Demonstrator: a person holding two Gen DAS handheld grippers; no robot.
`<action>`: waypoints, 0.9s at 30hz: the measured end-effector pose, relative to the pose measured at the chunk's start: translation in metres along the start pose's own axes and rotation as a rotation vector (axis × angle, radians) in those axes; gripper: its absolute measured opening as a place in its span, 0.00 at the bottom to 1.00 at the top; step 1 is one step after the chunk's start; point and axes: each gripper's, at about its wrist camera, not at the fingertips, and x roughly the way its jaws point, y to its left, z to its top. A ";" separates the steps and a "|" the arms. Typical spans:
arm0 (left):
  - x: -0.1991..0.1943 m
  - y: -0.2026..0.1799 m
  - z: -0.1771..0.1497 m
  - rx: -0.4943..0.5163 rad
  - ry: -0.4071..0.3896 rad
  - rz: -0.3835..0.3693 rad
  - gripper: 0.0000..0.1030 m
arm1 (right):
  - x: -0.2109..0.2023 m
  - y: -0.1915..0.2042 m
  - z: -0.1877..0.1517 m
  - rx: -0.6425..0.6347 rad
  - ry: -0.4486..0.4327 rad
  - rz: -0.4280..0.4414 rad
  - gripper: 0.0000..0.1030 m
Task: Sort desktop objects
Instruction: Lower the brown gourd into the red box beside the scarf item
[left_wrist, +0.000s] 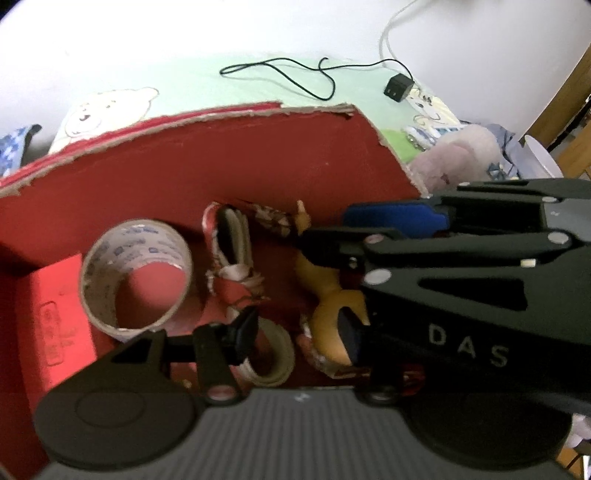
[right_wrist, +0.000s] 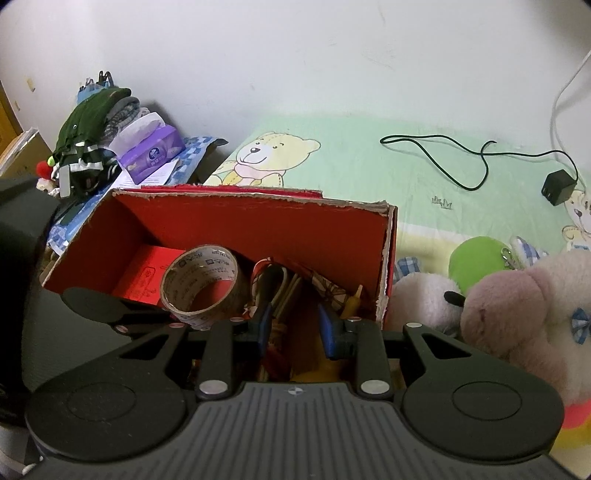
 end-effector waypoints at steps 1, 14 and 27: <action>-0.002 0.001 0.000 0.001 -0.007 0.010 0.45 | 0.000 0.000 0.000 -0.002 0.001 -0.002 0.27; -0.011 0.016 -0.004 -0.033 -0.012 0.107 0.45 | 0.002 0.013 0.002 0.028 0.009 -0.036 0.28; -0.010 0.026 -0.010 -0.061 -0.002 0.145 0.47 | 0.014 0.026 -0.006 0.109 -0.025 -0.069 0.27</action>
